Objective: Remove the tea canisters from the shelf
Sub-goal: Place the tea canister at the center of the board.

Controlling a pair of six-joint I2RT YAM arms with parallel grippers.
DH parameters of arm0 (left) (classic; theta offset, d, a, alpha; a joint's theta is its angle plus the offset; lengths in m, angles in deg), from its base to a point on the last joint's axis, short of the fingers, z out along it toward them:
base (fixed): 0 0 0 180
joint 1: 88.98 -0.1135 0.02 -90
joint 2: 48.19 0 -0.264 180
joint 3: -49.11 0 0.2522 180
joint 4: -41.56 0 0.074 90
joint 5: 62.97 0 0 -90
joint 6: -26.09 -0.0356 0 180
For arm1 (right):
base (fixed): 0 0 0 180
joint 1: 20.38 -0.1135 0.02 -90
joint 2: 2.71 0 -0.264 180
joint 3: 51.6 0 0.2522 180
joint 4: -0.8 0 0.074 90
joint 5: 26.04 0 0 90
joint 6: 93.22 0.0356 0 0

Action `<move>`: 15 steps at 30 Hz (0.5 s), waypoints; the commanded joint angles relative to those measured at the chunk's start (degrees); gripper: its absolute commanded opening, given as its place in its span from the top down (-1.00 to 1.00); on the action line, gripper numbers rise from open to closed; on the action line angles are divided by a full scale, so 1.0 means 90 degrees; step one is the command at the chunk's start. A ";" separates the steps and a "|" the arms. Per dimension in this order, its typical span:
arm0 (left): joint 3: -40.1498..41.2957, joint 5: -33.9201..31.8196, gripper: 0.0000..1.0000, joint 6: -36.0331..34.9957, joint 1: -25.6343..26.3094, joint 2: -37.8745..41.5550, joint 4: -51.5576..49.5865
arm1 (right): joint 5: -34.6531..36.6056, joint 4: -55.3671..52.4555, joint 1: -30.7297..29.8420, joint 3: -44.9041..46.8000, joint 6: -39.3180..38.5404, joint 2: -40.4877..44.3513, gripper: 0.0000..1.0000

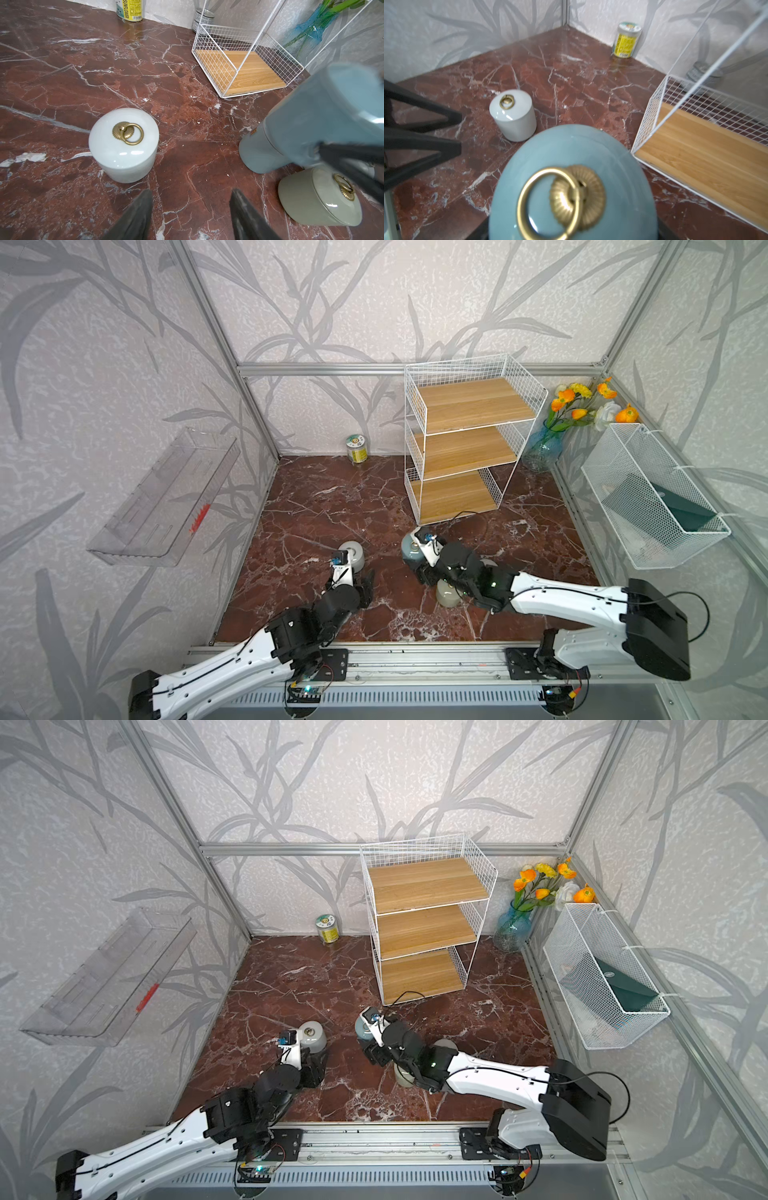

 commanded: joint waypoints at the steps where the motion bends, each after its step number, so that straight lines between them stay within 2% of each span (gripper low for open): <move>1: -0.0268 -0.0167 -0.22 -0.0108 -0.0024 0.0155 -0.0231 | -0.0085 0.0776 -0.0190 -0.0516 0.0072 -0.0478 -0.51; 6: -0.0226 -0.0237 -0.22 -0.0012 -0.0023 0.0439 -0.0445 | -0.0352 0.1136 -0.0269 -0.0868 0.0110 -0.1407 -0.51; 15: -0.0142 -0.0284 -0.22 0.0134 -0.0023 0.0786 -0.0701 | -0.0530 0.2471 -0.0268 -0.1089 0.0126 -0.2963 -0.52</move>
